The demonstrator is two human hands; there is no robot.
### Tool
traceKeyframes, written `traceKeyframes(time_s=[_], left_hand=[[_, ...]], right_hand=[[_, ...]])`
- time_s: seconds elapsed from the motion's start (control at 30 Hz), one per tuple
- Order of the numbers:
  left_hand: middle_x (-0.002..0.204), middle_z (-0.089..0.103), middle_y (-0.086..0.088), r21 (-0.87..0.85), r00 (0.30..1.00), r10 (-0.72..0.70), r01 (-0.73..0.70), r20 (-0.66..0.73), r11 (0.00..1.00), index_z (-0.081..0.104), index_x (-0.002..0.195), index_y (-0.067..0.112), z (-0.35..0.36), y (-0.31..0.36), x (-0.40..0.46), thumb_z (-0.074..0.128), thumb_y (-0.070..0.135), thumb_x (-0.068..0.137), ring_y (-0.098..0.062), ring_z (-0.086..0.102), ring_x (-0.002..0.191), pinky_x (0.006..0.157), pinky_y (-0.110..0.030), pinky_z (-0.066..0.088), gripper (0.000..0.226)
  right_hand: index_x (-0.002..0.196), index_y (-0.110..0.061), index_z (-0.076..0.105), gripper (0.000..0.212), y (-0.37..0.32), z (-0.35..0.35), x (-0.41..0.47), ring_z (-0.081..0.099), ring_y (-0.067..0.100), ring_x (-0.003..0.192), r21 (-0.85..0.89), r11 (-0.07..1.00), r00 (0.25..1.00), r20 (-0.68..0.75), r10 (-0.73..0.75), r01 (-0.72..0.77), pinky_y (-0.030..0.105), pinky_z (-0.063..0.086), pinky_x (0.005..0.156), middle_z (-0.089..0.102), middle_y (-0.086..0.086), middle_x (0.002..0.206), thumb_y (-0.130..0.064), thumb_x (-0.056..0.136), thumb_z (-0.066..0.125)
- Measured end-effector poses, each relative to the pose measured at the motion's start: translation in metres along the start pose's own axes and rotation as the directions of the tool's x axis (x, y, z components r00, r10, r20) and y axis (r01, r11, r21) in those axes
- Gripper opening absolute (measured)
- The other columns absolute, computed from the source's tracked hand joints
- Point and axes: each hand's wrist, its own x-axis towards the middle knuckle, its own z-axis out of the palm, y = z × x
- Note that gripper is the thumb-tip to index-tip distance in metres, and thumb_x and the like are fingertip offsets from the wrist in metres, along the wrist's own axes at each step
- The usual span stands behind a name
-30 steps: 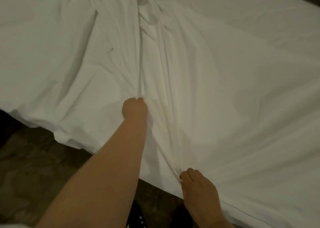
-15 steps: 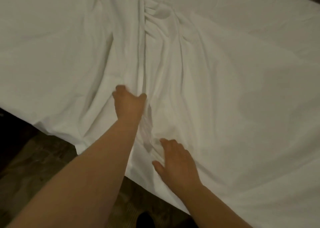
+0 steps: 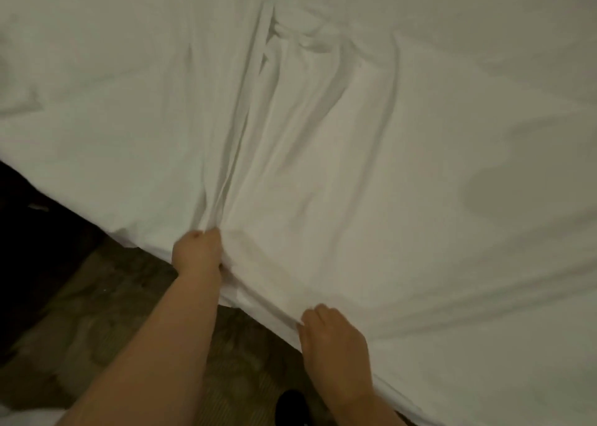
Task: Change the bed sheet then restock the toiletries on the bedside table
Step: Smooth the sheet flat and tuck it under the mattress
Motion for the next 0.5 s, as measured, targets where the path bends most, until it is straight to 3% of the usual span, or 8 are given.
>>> traceKeyframes(time_s=[0.03, 0.1, 0.13, 0.2, 0.27, 0.4, 0.47, 0.5], left_hand=[[0.104, 0.057, -0.011, -0.058, 1.000, -0.003, 0.003, -0.006, 0.998, 0.059, 0.098, 0.010, -0.002, -0.002, -0.001, 0.051, 0.014, 0.091, -0.027, 0.052, 0.097, 0.090, -0.033, 0.045, 0.012], [0.120, 0.057, -0.013, -0.069, 0.995, 0.100, -0.099, 0.012, 0.993, 0.054, 0.125, 0.008, 0.002, 0.008, 0.001, 0.052, 0.013, 0.091, -0.028, 0.053, 0.105, 0.095, -0.035, 0.045, 0.034], [0.122, 0.056, -0.013, -0.032, 0.983, 0.182, -0.181, 0.035, 0.983, 0.051, 0.127, 0.005, 0.006, 0.018, 0.002, 0.055, 0.016, 0.090, -0.028, 0.054, 0.105, 0.093, -0.034, 0.045, 0.038], [0.113, 0.057, -0.010, 0.117, 0.941, 0.332, -0.337, 0.062, 0.934, 0.052, 0.120, 0.001, 0.013, 0.039, 0.002, 0.059, 0.022, 0.089, -0.027, 0.056, 0.100, 0.083, -0.030, 0.045, 0.038], [0.100, 0.058, -0.015, 0.262, 0.908, 0.417, -0.411, 0.032, 0.873, 0.055, 0.100, 0.000, 0.011, 0.044, 0.009, 0.052, 0.020, 0.093, -0.029, 0.057, 0.095, 0.074, -0.028, 0.040, 0.022], [0.109, 0.060, -0.023, 0.374, 0.961, 0.274, -0.249, -0.016, 0.894, 0.059, 0.103, -0.005, -0.020, 0.017, 0.021, 0.041, 0.017, 0.097, -0.034, 0.054, 0.094, 0.082, -0.034, 0.041, 0.029], [0.105, 0.060, -0.021, 0.424, 0.968, 0.249, -0.242, 0.040, 0.873, 0.058, 0.097, -0.002, -0.030, 0.016, 0.024, 0.041, 0.014, 0.096, -0.027, 0.049, 0.082, 0.074, -0.031, 0.040, 0.023], [0.105, 0.060, -0.020, 0.437, 0.960, 0.270, -0.272, 0.069, 0.857, 0.056, 0.094, 0.001, -0.033, 0.022, 0.028, 0.042, 0.012, 0.095, -0.024, 0.047, 0.080, 0.071, -0.030, 0.039, 0.018]], right_hand=[[0.050, -0.022, 0.050, 0.047, 0.001, 0.001, -0.001, 0.043, 0.007, 0.042, -0.031, 0.999, 0.999, 0.037, -0.019, 0.020, 0.017, 0.018, 0.039, 0.047, -0.008, 0.052, -0.016, 0.035, 0.094], [0.049, -0.022, 0.048, 0.048, 0.003, 0.004, -0.003, 0.042, 0.008, 0.040, -0.058, 0.998, 0.998, 0.047, -0.035, 0.038, 0.017, 0.013, 0.043, 0.045, -0.007, 0.051, -0.016, 0.034, 0.093], [0.051, -0.021, 0.048, 0.046, 0.003, 0.006, -0.004, 0.042, 0.009, 0.040, -0.056, 0.997, 0.998, 0.034, -0.049, 0.051, 0.017, 0.013, 0.043, 0.046, -0.007, 0.051, -0.014, 0.037, 0.091], [0.064, -0.022, 0.045, 0.034, 0.004, 0.011, -0.009, 0.043, 0.009, 0.041, -0.045, 0.995, 0.996, -0.018, -0.090, 0.089, 0.017, 0.015, 0.043, 0.047, -0.006, 0.054, -0.014, 0.055, 0.077], [0.072, -0.022, 0.036, 0.020, 0.005, 0.017, -0.014, 0.044, 0.010, 0.041, -0.035, 0.994, 0.994, -0.034, -0.102, 0.101, 0.017, 0.018, 0.040, 0.047, -0.005, 0.055, -0.013, 0.066, 0.053], [0.056, -0.021, 0.049, 0.034, 0.004, 0.013, -0.008, 0.044, 0.012, 0.037, -0.069, 0.995, 0.982, 0.179, -0.054, 0.068, 0.015, 0.013, 0.043, 0.046, -0.005, 0.050, -0.022, 0.041, 0.079], [0.051, -0.024, 0.055, 0.028, -0.003, 0.002, 0.007, 0.047, 0.011, 0.042, -0.040, 0.998, 0.981, 0.193, -0.032, 0.040, 0.015, 0.023, 0.040, 0.048, -0.007, 0.054, -0.043, 0.060, 0.074], [0.060, -0.026, 0.059, 0.031, -0.008, -0.003, 0.019, 0.050, 0.010, 0.048, 0.004, 1.000, 0.988, 0.154, -0.018, 0.017, 0.016, 0.031, 0.042, 0.051, -0.008, 0.059, -0.050, 0.080, 0.056]])
